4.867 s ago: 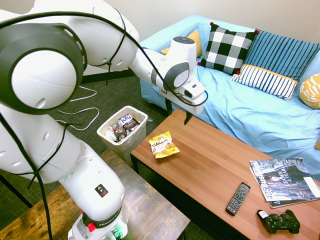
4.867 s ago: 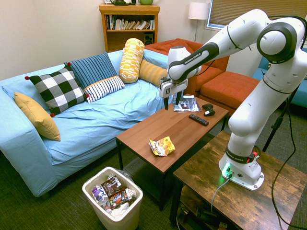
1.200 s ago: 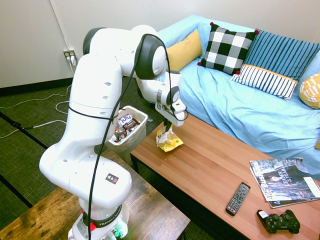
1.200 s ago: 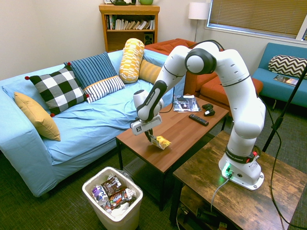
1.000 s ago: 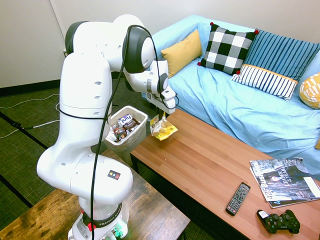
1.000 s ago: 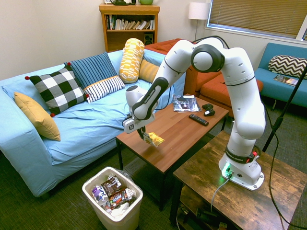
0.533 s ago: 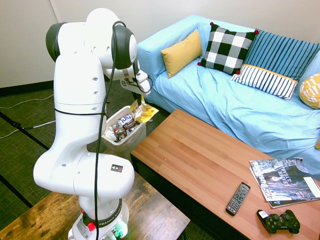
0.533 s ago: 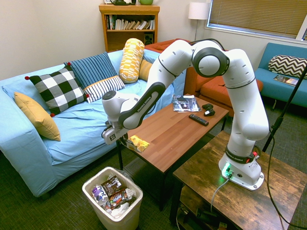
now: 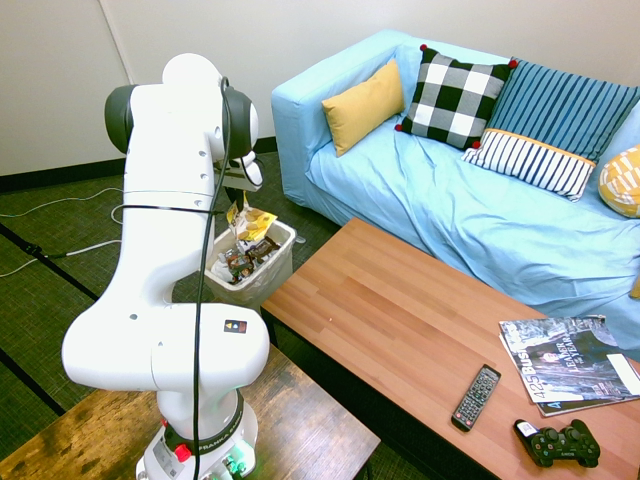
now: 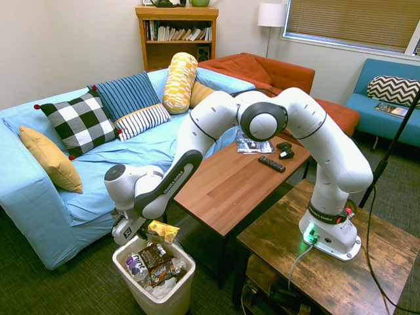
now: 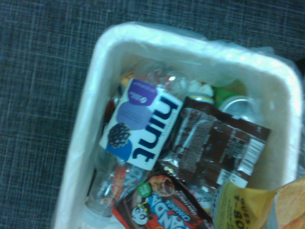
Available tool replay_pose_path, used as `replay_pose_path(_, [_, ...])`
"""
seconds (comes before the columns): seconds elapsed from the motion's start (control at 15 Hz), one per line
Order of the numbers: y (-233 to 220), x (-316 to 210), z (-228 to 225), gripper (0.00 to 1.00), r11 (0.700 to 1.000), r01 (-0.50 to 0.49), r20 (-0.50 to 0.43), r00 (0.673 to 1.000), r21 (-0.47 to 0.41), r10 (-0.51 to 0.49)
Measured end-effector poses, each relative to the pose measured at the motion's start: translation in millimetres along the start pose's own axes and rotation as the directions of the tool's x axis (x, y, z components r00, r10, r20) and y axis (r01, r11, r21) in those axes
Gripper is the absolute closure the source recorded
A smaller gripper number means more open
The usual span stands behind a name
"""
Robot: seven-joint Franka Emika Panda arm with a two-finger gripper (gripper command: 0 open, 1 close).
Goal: Throw the chip bag in the trash bin
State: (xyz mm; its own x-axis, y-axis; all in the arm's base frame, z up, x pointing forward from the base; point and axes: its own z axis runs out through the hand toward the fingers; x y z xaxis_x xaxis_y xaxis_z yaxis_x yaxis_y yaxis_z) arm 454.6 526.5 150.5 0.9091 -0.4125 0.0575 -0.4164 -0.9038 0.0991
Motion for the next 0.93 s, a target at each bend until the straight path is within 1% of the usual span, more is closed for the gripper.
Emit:
replay_pose_path(0.13, [-6, 1, 6, 0.0, 0.999, 0.04, 0.025, 0.999, 0.008, -0.041])
replay_pose_path(0.27, [-8, 6, 6, 0.0, 0.998, 0.057, 0.034, 0.998, 0.017, -0.057])
replay_pose_path(0.93, [-4, 27, 5, 0.0, 0.999, 0.038, 0.041, 0.998, 0.013, -0.038])
